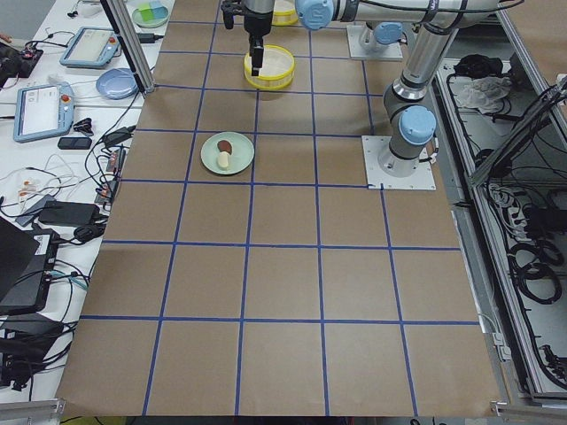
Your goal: Stack buns with steamer
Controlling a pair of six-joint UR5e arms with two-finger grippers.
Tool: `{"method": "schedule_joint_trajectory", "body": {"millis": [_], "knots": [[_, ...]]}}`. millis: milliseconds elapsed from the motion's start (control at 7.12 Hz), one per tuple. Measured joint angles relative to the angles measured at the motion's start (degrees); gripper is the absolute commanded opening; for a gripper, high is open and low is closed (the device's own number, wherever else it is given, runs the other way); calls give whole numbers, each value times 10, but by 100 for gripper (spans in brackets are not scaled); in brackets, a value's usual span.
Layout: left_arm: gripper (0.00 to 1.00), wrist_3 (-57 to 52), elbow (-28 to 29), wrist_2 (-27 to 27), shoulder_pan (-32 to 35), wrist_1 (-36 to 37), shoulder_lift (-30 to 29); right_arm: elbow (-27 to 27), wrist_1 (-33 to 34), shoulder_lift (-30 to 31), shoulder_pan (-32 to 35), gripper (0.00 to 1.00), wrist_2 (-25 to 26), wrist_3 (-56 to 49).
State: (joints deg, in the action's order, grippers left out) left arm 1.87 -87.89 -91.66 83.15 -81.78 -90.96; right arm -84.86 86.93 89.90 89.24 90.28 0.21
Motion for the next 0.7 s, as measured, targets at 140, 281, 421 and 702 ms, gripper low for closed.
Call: {"method": "schedule_joint_trajectory", "body": {"millis": [140,281,421,702], "knots": [[100,-2,-4,7,-22,27,-28,0,0,0,-1,100,2,0],[100,-4,-9,10,-46,44,-54,0,0,0,-2,100,4,0],[100,-8,-12,14,-66,64,-74,0,-1,0,-4,100,5,0],[100,-18,-17,16,-81,125,-128,0,-1,-1,-24,100,6,-32]]}}
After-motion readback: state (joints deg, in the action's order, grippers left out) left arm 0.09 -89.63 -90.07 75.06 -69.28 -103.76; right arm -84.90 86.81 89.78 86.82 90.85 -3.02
